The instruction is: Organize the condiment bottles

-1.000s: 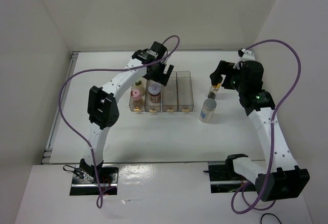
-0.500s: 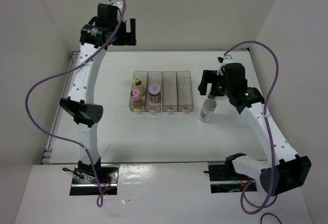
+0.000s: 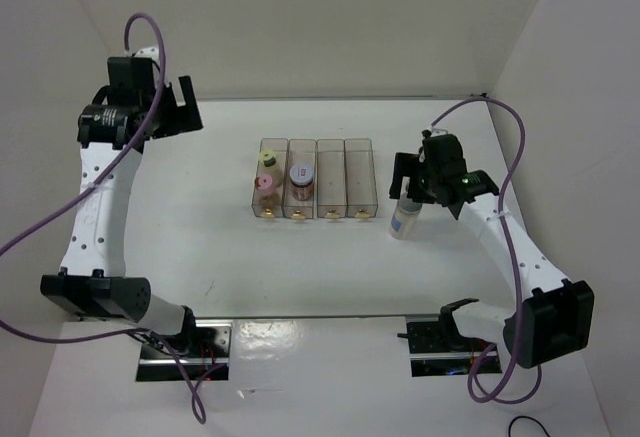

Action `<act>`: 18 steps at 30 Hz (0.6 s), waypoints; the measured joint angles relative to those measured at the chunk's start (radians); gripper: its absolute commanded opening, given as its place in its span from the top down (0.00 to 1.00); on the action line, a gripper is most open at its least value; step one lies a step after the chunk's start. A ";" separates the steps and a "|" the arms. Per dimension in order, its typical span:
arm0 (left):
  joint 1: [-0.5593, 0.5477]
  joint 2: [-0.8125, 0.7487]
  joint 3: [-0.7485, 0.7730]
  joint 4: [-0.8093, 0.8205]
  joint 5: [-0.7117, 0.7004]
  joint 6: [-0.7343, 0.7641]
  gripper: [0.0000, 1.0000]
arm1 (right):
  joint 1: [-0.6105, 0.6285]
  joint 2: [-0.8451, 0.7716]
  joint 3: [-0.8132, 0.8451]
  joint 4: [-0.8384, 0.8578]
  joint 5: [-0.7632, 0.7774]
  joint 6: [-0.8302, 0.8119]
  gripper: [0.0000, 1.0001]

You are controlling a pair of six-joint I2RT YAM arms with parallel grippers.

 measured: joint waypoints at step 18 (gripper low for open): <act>0.065 -0.021 -0.404 0.186 0.133 -0.044 0.00 | 0.002 0.075 -0.028 -0.003 0.018 0.057 0.01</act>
